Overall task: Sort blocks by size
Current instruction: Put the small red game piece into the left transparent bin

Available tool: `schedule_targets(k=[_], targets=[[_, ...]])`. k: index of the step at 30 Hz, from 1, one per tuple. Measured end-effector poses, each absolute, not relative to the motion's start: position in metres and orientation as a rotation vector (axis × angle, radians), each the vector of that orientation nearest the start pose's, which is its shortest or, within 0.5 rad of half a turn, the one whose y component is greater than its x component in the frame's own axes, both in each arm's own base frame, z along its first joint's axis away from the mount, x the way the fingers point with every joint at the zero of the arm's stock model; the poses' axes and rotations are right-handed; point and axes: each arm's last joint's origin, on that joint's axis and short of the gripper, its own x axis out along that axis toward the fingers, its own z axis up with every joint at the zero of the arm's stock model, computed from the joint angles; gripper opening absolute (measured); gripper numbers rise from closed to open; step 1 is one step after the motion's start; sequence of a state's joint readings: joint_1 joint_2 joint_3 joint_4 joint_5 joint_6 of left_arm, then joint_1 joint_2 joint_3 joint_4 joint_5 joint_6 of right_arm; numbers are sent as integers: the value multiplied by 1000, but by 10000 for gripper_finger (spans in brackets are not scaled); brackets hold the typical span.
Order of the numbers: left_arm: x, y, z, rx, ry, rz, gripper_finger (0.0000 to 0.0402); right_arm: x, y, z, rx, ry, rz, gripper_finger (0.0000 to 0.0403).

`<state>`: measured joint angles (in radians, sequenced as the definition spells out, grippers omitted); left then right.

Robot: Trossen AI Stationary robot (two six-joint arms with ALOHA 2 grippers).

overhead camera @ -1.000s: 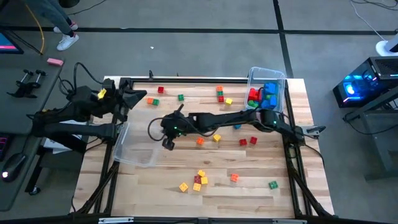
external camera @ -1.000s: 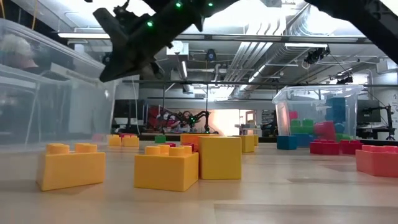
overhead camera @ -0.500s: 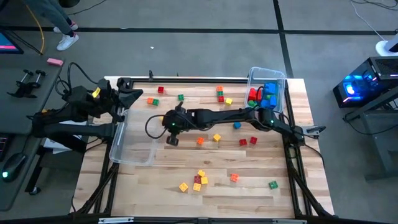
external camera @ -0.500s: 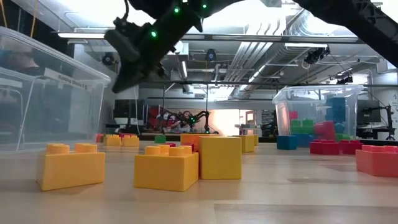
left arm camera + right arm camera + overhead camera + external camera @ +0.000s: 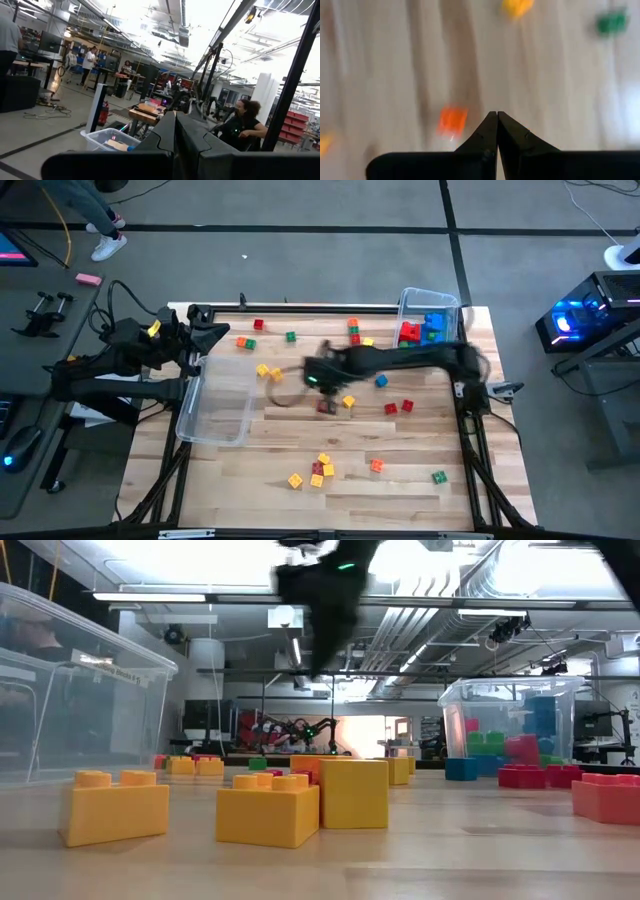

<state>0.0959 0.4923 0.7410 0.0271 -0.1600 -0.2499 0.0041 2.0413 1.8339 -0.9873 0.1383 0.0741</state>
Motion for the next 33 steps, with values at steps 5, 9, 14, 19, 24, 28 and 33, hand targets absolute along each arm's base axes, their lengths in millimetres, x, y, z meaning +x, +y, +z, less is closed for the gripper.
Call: schedule_targets(k=[5,9,14,19,24,28,33], targets=[[102,15,373,-255,-305,220,0,333,29,239,215,1146,-284,0],[102,15,373,-257,-306,230,0,258,65,239,463,1050,-296,0],[102,15,373,-257,-304,230,0,204,88,236,625,1002,-259,0],[102,15,372,-257,-302,231,0,189,80,211,666,1155,-311,24],[102,15,372,-257,-301,231,0,196,64,193,573,1264,-285,119],[103,15,372,-257,-298,232,0,203,50,189,411,1314,-272,208],[103,15,372,-257,-298,232,0,198,41,185,263,1397,-337,281]])
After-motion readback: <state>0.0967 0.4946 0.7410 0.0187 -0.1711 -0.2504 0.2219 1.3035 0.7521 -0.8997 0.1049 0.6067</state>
